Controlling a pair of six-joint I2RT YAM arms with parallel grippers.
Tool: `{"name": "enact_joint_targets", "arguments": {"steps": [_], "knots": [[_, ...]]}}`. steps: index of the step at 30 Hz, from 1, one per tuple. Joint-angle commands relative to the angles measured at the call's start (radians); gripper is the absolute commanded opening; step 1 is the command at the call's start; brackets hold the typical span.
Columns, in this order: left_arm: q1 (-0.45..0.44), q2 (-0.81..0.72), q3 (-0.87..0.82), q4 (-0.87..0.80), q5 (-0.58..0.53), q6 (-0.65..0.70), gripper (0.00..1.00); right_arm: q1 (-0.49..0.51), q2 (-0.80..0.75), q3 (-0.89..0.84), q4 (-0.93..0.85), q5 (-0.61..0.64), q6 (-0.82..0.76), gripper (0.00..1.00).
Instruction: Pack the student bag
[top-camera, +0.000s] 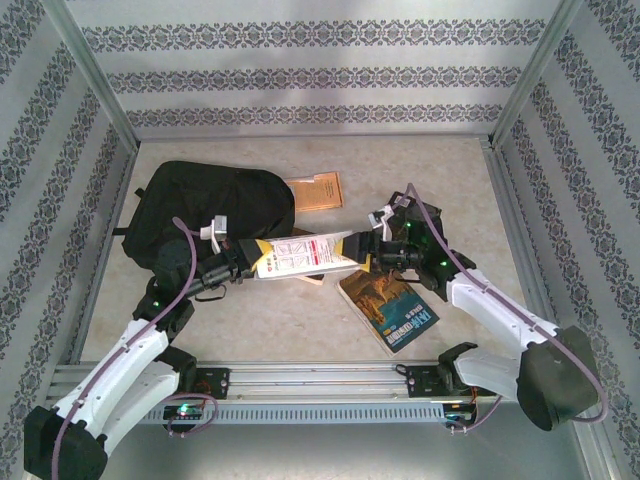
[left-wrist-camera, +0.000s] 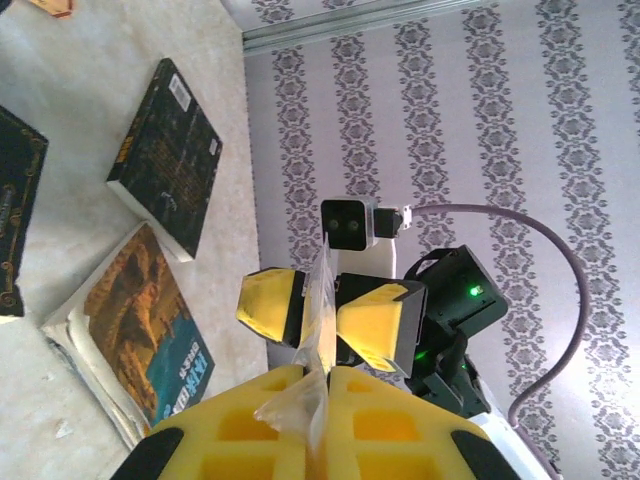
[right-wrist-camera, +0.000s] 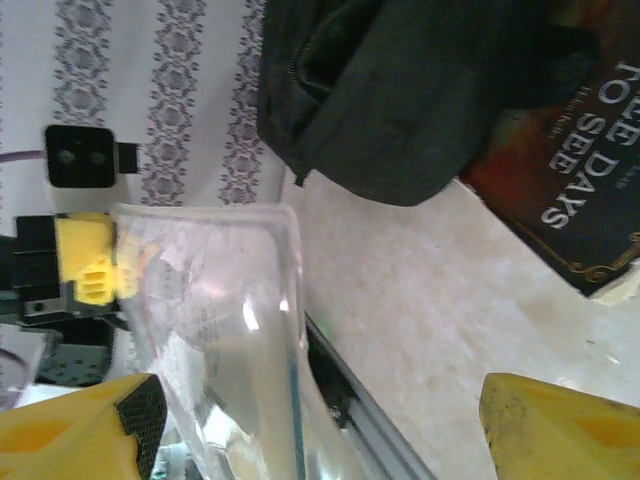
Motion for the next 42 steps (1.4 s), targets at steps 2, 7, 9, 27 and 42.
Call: {"name": "enact_joint_targets", "arguments": {"steps": [2,7,9,27,42], "knots": [[0.011,0.003,-0.025,0.123,0.036,-0.046,0.0,-0.017,-0.023,-0.001,0.086,-0.037,0.026,0.78],[0.011,0.014,-0.047,0.151,0.049,-0.056,0.0,-0.007,0.005,-0.006,0.211,-0.091,0.103,0.73],[0.012,0.014,-0.055,0.155,0.048,-0.057,0.0,0.012,0.009,0.004,0.221,-0.11,0.105,0.7],[0.02,0.013,-0.016,-0.08,0.029,0.123,0.44,-0.011,-0.017,-0.013,0.148,-0.029,0.111,0.08],[0.046,0.352,0.611,-0.881,-0.457,0.935,0.7,-0.089,-0.185,0.0,-0.21,0.304,-0.089,0.07]]}}
